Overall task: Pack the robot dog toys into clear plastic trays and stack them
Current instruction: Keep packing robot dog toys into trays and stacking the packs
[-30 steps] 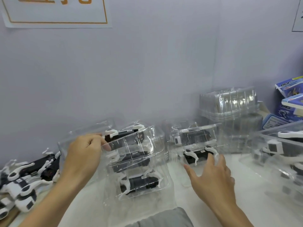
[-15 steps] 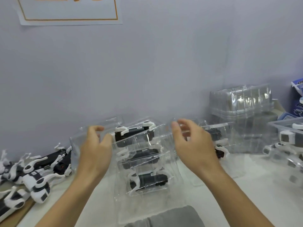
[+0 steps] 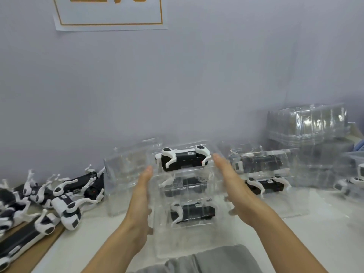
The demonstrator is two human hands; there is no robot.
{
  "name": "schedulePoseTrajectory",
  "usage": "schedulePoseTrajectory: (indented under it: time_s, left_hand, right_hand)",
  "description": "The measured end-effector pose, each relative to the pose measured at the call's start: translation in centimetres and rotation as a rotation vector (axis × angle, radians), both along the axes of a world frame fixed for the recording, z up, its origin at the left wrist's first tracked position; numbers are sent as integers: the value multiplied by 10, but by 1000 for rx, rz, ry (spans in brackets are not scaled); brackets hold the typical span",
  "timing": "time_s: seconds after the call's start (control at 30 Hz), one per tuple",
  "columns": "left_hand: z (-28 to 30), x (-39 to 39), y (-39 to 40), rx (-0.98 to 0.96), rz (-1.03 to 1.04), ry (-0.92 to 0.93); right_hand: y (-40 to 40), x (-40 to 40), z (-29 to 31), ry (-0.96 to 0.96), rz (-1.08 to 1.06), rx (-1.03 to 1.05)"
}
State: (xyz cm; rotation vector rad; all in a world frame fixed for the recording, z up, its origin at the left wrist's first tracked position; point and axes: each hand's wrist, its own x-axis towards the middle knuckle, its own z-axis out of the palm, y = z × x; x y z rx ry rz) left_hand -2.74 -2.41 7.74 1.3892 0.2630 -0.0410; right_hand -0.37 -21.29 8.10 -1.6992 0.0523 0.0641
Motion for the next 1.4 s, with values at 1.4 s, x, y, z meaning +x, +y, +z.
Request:
schedulePoseTrajectory:
  time_s: [1.4]
  left_hand:
    - [-5,-85,-161,-151,-279,-93]
  right_hand:
    - [-116,-151,16,-107,-581,-131]
